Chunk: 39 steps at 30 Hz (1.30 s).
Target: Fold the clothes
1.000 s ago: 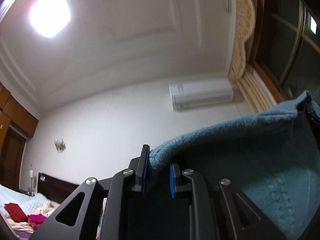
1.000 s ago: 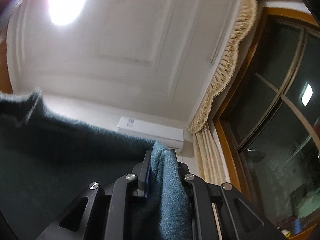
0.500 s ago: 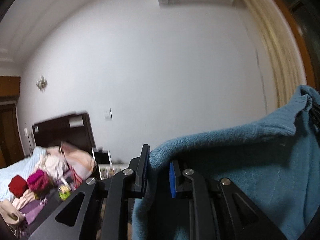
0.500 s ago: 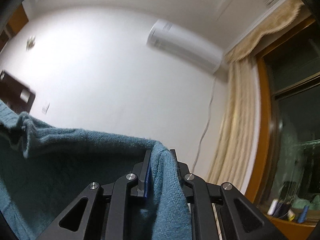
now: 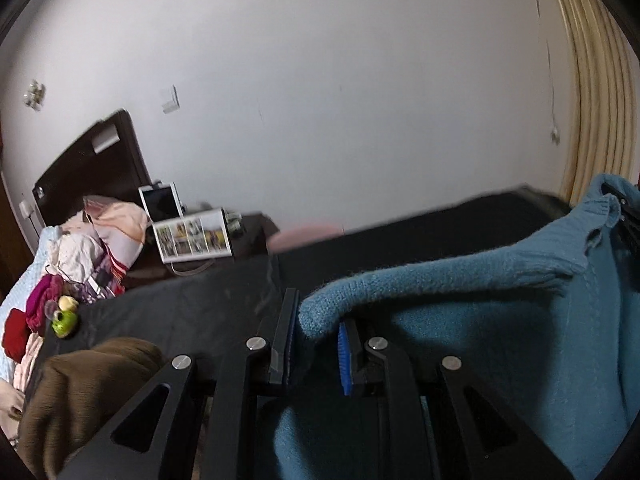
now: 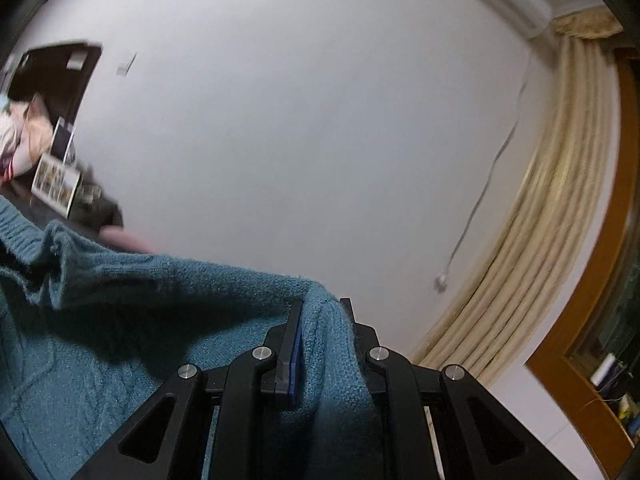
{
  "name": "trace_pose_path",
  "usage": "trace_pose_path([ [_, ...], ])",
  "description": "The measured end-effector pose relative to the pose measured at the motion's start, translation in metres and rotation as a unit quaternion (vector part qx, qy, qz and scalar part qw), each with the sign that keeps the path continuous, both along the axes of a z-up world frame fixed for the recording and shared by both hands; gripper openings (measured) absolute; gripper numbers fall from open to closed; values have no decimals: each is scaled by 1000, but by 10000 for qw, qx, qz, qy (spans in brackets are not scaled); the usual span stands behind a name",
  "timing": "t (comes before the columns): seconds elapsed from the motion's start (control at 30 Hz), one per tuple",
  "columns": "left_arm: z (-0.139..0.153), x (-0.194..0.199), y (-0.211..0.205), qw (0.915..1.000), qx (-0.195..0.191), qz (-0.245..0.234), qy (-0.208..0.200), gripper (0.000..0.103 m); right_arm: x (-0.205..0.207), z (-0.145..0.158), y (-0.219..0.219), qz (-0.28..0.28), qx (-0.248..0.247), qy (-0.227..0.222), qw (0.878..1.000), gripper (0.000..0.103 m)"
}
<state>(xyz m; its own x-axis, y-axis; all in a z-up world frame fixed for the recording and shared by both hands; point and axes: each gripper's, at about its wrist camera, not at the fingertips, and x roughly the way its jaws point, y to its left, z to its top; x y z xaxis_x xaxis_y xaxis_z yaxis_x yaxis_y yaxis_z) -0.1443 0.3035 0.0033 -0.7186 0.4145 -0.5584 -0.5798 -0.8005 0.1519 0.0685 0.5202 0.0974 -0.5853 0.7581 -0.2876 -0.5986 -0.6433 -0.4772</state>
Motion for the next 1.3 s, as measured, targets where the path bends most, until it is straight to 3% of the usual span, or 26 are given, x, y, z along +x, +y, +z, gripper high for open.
trace_pose_path([
  [0.23,-38,-22,14,9973,-380,-20,-628,22,-30,-34,19,105,-652,-632,9958,15],
  [0.4,-47,-29,15,9939,-421,-130,-1009,24,-39,-54,26,114,-1281,-1077,9858,16],
  [0.5,-46,-30,8,9925,-335,-212,-1157,37,-38,-58,30,98,-1612,-1239,9791,22],
  [0.6,-39,-27,-4,9929,-215,-229,-1147,47,-30,-59,31,102,-1781,-1266,9758,35],
  [0.67,-34,-23,-12,9937,-168,-229,-1085,52,-23,-55,29,78,-1731,-1207,9774,70],
  [0.7,-32,-21,-16,9940,-155,-229,-1058,53,-19,-51,26,71,-1602,-1158,9802,72],
  [1.03,-36,-7,-69,9950,-214,6,-980,54,2,-28,-25,269,-941,-1314,9865,72],
  [1.3,-45,1,-107,9944,-150,214,-1019,54,25,-16,-72,701,-979,-1381,9831,72],
])
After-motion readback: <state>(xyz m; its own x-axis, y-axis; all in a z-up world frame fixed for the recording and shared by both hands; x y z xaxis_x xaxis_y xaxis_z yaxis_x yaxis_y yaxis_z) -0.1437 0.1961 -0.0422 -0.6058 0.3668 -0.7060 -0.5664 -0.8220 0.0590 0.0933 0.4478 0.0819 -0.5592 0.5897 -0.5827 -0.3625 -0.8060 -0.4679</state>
